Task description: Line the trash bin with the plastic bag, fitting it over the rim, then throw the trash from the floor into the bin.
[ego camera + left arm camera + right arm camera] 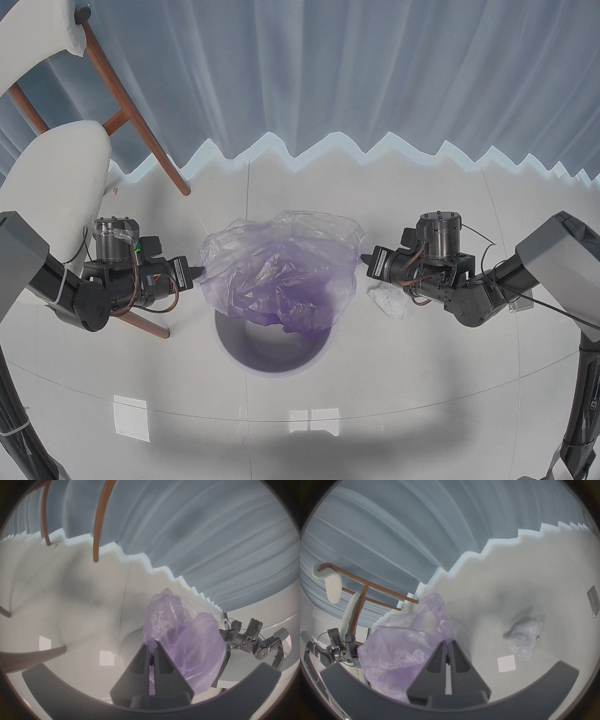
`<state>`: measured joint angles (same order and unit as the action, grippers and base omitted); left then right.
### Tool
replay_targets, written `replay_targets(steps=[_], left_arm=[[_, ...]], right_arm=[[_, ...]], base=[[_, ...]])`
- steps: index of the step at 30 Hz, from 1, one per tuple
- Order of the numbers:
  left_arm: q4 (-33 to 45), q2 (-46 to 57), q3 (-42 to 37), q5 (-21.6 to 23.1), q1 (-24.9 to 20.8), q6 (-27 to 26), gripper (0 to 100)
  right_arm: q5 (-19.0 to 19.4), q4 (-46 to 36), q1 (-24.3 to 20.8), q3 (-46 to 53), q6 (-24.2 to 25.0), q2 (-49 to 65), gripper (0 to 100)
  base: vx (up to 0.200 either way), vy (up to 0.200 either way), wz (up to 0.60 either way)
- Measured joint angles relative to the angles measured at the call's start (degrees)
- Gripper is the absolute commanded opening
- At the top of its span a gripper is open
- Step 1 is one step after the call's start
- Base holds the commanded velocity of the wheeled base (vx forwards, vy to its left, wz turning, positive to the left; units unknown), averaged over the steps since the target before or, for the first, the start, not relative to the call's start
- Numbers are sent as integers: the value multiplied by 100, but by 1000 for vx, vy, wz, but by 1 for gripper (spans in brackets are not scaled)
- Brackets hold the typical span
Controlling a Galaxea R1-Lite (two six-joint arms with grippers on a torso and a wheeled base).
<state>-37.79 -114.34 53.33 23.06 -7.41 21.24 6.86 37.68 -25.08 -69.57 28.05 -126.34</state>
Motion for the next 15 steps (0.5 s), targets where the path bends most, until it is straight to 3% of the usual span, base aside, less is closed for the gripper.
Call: replay_targets(steps=[7, 15], left_arm=[[-6, -306, -345, 2, 83, -44, 0], [-11, -251, -1323, 151, 94, -334, 0]], right_arm=[[126, 55, 132, 404, -33, -169, 0], [238, 364, 127, 1359, -38, -15, 0]], base=[[0, 0, 0], [0, 0, 0]])
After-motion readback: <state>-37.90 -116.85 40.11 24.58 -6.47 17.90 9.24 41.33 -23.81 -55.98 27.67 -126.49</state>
